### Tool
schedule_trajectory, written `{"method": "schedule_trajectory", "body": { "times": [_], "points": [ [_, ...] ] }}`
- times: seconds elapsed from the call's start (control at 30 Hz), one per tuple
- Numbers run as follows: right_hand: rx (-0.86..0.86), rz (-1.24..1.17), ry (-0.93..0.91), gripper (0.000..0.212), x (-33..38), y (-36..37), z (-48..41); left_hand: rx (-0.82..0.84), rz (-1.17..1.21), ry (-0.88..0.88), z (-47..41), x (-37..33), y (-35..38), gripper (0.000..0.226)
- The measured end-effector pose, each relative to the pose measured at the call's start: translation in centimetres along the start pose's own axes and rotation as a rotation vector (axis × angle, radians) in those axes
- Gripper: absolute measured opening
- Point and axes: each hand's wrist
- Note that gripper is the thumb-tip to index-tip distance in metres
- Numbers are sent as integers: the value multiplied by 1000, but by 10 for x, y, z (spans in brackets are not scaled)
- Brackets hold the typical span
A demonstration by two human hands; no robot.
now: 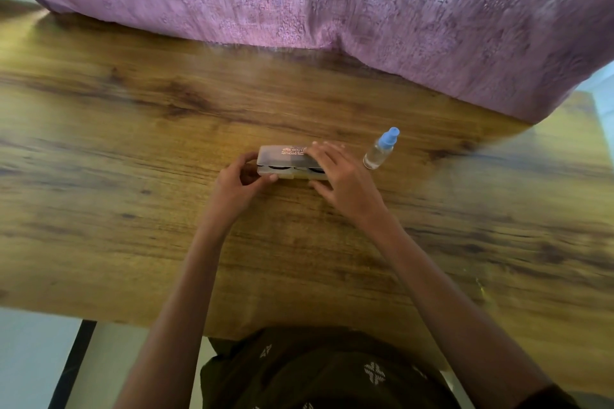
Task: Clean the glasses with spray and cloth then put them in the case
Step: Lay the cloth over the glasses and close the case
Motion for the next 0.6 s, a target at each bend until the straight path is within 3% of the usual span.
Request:
{"method": "schedule_trajectory", "body": {
  "times": [0.1, 0.23, 0.6],
  "points": [
    [-22, 29, -11, 65, -2, 3, 2, -109, -268, 212, -2, 6, 5, 86],
    [-70, 59, -52, 58, -4, 8, 5, -163, -494, 584, -3, 12, 12, 64],
    [-80, -10, -19, 51, -2, 9, 3, -225, -476, 638, -7, 14, 13, 46]
  ]
}}
Point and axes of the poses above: each hand's wrist, its own z-axis away from the middle knuckle, its own y-axis out of the palm, x = y × z, and after that the axes turned 2 degrees about -z, right-handed
